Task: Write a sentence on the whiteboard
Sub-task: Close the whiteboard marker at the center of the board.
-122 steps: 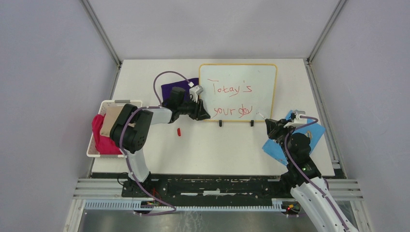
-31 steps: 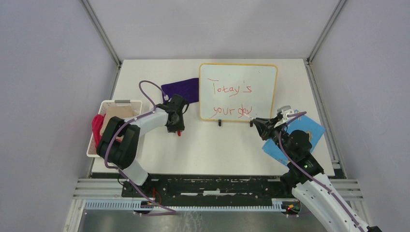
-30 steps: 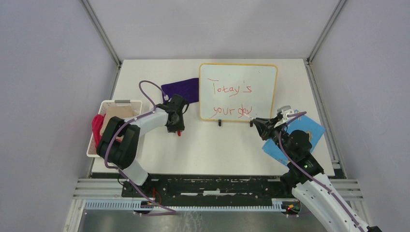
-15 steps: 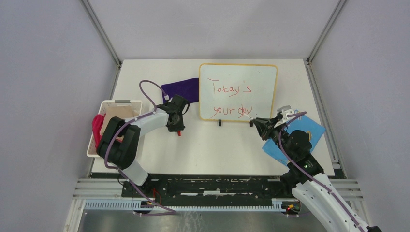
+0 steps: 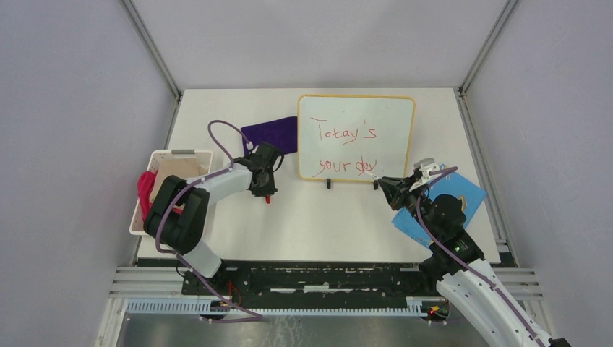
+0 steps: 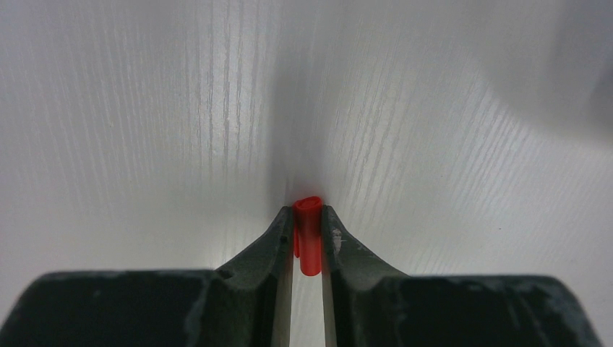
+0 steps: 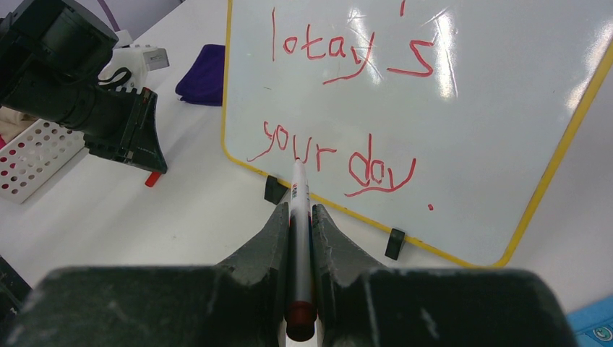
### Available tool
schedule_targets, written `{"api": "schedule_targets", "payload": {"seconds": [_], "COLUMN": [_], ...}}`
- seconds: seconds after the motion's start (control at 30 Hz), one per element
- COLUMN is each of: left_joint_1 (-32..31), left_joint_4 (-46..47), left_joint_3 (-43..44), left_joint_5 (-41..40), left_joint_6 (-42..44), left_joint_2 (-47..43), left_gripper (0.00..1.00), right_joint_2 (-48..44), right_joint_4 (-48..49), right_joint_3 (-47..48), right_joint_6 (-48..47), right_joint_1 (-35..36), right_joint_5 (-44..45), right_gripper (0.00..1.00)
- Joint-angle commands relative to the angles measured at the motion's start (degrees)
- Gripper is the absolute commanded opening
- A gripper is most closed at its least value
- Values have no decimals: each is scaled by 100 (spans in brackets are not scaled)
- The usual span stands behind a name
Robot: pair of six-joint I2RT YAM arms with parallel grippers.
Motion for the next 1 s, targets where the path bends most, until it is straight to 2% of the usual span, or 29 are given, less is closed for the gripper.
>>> {"api": "schedule_targets", "payload": {"seconds": [0.0, 0.3, 0.43, 0.6, 0.67, 0.77, 0.83, 0.97], "left_joint_1": [-49, -46, -48, -47, -41, -48, -49, -47], "left_joint_4": [40, -131, 26, 828, 1202, 1803, 2248, 3283], "left_joint_3": [-262, 100, 375, 375, 355, 328, 311, 230], "left_joint_5": [187, 137, 413, 1140, 1404, 1712, 1885, 2289], "left_joint_6": [-447, -429, -175, -230, -408, -712, -944, -1459], "left_joint_2": [-237, -1781, -2474, -3264, -3521, -3706, -3747, -3716], "left_gripper": [4, 2, 2, 2, 2, 2, 2, 2], "right_joint_2": [-29, 101, 246, 753, 964, 1278, 1519, 2069], "right_joint_4": [40, -348, -408, -182, 198, 606, 876, 1283], "right_joint_3": [110, 632, 1053, 1740, 1975, 2491, 2867, 3530], "right_joint_6": [-78, -484, -711, -679, -531, -468, -533, -931], "right_joint_1": [34, 36, 30, 41, 48, 149, 331, 1239], "right_joint_5": [116, 339, 346, 247, 186, 562, 860, 1581], "right_gripper": [0, 0, 0, 0, 0, 0, 0, 0]}}
